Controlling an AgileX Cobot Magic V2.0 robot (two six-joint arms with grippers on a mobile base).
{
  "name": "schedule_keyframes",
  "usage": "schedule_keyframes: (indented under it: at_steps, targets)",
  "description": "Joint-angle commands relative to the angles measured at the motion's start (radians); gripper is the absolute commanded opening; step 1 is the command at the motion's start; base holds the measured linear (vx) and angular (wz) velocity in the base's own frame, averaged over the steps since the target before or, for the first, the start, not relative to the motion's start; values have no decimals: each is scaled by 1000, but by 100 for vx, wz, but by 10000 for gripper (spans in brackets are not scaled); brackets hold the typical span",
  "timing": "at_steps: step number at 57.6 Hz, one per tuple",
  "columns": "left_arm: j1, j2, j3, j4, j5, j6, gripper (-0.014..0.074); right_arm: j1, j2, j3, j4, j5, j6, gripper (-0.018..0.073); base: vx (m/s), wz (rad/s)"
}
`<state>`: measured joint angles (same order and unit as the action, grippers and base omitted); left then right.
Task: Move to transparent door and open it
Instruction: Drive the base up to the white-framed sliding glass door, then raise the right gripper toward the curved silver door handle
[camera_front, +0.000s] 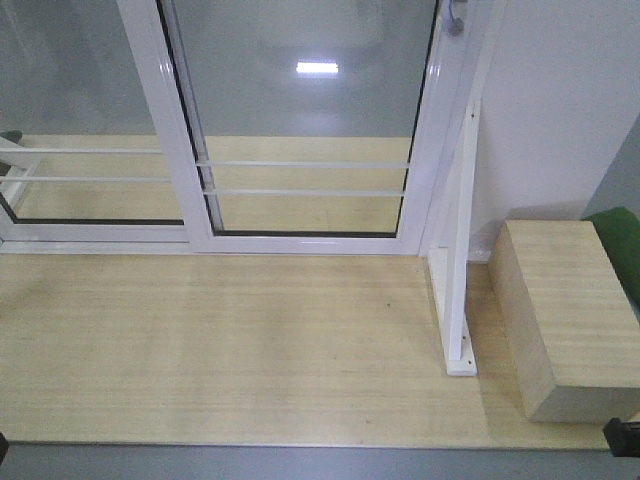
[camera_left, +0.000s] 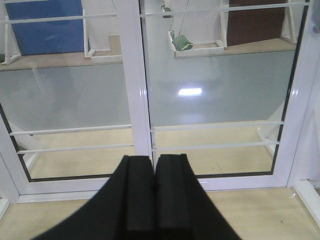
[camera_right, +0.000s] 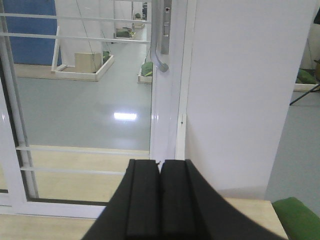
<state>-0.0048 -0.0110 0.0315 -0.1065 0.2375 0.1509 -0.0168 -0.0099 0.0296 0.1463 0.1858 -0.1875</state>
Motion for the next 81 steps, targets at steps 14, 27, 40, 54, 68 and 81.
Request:
schedule_keyframes:
  at_steps: [14,27,40,54,68,81]
  targets:
    - [-6,-14,7,-4,-84,-4,3,-6,-16,5,-5,-85,-3,-1,47,4]
    - [-6,-14,7,-4,-84,-4,3,-6,-16,5,-5,-85,-3,-1,40,-1]
    - [-6,-14,7,-4,-84,-4,3,-6,-16,5,-5,-82,-3,-1,32,0]
    - [-6,-14,7,-4,-84,-4,3,-6,-16,5,-5,-82,-3,-1,25,0]
    - [-6,-14,7,-4,-84,-4,3,-6,-16,5,-5,-82,-3,-1,16,-4]
    - [-6,-14,7,-4,-84,-4,3,-6,-16,5,-5,-82,-3,-1,10,-8]
